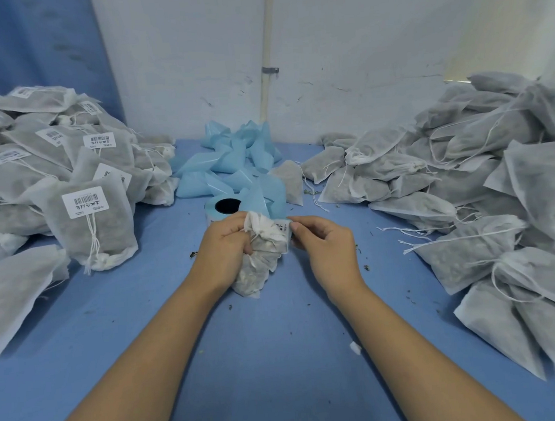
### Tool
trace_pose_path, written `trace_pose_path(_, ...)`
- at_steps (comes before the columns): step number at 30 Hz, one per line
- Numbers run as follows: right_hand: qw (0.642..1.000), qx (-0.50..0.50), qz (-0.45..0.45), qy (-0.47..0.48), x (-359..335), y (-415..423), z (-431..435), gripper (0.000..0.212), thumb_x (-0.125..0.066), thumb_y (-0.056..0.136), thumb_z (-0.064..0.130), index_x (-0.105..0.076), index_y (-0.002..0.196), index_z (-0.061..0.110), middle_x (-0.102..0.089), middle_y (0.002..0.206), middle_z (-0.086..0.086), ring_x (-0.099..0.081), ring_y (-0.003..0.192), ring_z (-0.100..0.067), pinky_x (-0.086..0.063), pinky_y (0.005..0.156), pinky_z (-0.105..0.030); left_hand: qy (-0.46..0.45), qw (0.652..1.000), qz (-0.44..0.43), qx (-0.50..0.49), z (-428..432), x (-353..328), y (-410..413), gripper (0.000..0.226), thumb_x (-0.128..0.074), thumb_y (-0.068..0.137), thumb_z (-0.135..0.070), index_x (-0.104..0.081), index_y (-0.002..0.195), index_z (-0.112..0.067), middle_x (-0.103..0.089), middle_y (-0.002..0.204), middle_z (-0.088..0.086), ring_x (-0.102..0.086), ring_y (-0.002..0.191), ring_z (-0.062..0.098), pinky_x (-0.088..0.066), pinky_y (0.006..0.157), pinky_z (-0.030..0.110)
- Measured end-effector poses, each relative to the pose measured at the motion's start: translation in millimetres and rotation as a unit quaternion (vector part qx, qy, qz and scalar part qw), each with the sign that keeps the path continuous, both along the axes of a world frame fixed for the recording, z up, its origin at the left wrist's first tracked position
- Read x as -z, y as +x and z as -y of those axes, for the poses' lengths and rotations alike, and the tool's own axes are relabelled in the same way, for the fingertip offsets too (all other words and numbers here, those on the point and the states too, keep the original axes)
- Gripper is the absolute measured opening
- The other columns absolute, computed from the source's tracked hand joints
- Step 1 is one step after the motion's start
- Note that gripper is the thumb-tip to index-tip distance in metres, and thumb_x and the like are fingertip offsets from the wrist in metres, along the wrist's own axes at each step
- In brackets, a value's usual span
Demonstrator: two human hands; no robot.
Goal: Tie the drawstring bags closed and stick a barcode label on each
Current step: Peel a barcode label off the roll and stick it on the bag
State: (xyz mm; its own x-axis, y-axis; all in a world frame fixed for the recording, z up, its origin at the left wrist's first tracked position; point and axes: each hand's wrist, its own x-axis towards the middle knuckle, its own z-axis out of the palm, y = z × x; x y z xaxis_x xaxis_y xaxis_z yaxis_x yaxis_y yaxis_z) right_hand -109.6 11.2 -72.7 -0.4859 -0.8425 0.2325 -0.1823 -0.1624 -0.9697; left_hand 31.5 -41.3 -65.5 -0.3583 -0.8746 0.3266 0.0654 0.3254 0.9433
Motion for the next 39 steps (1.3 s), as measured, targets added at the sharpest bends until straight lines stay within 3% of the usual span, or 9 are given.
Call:
trace_pose_path(6,0.996,0.08,0.027,-0.016,1,-6,-2,0.017,-0.065,0.089,0.016,-0.073,0.086,0.03,-0.072,0.092,0.005,-0.061,0.076,0.001,-0.048,0.077,-0.021,0.019,1.0,0.006,-0.013,0,0,1,0.031,-0.036,0.069,0.023,-0.062,0.083,0.013,-0.057,0.08,0.007,-0.052,0.072,0.01,-0.041,0.064,0.011)
trace_pose_path(10,0.986,0.121,0.1,-0.053,-1,-7,-1,0.022,-0.062,0.09,0.01,-0.071,0.082,0.028,-0.069,0.072,0.012,-0.06,0.066,0.003,-0.049,0.073,-0.018,0.038,0.999,-0.016,-0.035,2,0,1,0.038,-0.037,0.07,0.022,-0.066,0.08,-0.001,-0.062,0.075,0.0,-0.056,0.069,0.004,-0.043,0.062,0.009)
trace_pose_path(14,0.977,0.139,0.148,-0.07,-4,-8,-2,0.021,-0.063,0.088,0.005,-0.071,0.084,0.025,-0.072,0.083,0.005,-0.066,0.082,-0.008,-0.051,0.083,-0.023,0.048,0.997,-0.013,-0.065,3,0,0,0.028,-0.037,0.069,0.02,-0.061,0.079,0.007,-0.055,0.075,0.004,-0.049,0.069,0.008,-0.039,0.061,0.013)
trace_pose_path(17,0.968,0.132,0.197,-0.08,-6,-9,-3,0.014,-0.065,0.087,0.008,-0.072,0.083,0.02,-0.072,0.079,0.004,-0.067,0.085,-0.012,-0.052,0.087,-0.026,0.048,0.997,-0.017,-0.062,2,-2,1,0.041,-0.037,0.07,0.02,-0.065,0.076,-0.01,-0.061,0.075,-0.006,-0.054,0.065,-0.002,-0.042,0.063,0.008)
trace_pose_path(20,0.965,0.13,0.21,-0.082,-8,-8,-5,0.006,-0.067,0.087,0.008,-0.071,0.088,0.012,-0.069,0.071,0.005,-0.065,0.073,-0.008,-0.052,0.081,-0.023,0.054,0.997,-0.029,-0.046,1,-2,1,0.054,-0.038,0.071,0.018,-0.069,0.088,-0.024,-0.068,0.096,-0.009,-0.061,0.085,-0.005,-0.044,0.074,0.007)
trace_pose_path(24,0.971,0.102,0.198,-0.087,-9,-8,-7,0.029,-0.062,0.086,-0.003,-0.063,0.104,0.019,-0.06,0.069,0.001,-0.056,0.066,-0.004,-0.048,0.082,-0.022,0.062,0.995,-0.043,-0.071,1,0,0,0.035,-0.044,0.076,0.013,-0.066,0.085,-0.013,-0.064,0.088,0.001,-0.057,0.084,0.013,-0.044,0.077,0.025)
trace_pose_path(28,0.973,0.073,0.207,-0.065,-10,-6,-5,0.029,-0.06,0.089,-0.003,-0.064,0.112,0.014,-0.06,0.075,0.002,-0.057,0.071,-0.004,-0.047,0.08,-0.021,0.068,0.989,-0.1,-0.085,-2,-2,-5,0.042,-0.052,0.082,0.011,-0.066,0.089,-0.029,-0.069,0.086,-0.016,-0.064,0.083,0.004,-0.051,0.076,0.018)
trace_pose_path(34,0.977,0.023,0.203,-0.056,-10,2,-7,0.026,-0.061,0.089,-0.001,-0.068,0.1,0.022,-0.063,0.08,0.004,-0.059,0.072,-0.002,-0.048,0.069,-0.013,0.084,0.985,-0.122,-0.084,-2,-4,-4,0.039,-0.053,0.081,0.013,-0.065,0.09,-0.023,-0.068,0.091,-0.008,-0.063,0.085,0.008,-0.051,0.077,0.018)
trace_pose_path(39,0.973,0.023,0.219,-0.064,-16,6,-9,0.026,-0.064,0.087,0.001,-0.068,0.098,0.024,-0.063,0.081,0.006,-0.059,0.078,-0.006,-0.046,0.075,-0.018,0.053,0.987,-0.107,-0.104,-6,-6,-6,0.037,-0.055,0.084,0.01,-0.063,0.095,-0.024,-0.066,0.094,-0.009,-0.063,0.082,-0.002,-0.048,0.07,0.009)
